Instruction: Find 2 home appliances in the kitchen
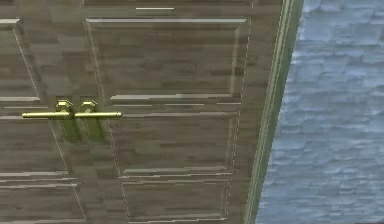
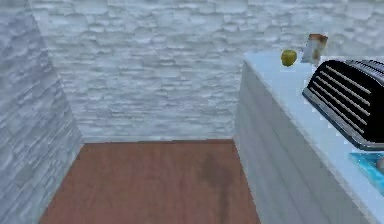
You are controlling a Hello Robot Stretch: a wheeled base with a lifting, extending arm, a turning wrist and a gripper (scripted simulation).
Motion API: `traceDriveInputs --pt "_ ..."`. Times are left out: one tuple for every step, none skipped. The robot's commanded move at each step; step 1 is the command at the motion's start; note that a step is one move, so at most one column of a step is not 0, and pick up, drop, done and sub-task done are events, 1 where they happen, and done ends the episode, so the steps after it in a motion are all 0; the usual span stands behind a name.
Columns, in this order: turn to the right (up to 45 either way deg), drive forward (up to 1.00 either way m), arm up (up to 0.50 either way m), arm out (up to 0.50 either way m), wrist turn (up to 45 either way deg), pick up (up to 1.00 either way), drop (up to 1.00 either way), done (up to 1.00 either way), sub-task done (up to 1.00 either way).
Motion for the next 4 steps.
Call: traceDriveInputs --pt "45.0 0.00 0.00 0.00 0.0 0.00 0.00 0.00 0.00" --pt "42.0 0.00 0.00 0.00 0.0 0.00 0.00 0.00 0.00" --pt "0.0 0.10 0.00 0.00 0.0 0.00 0.00 0.00 0.00" --pt "45.0 0.00 0.00 0.00 0.0 0.00 0.00 0.00 0.00"
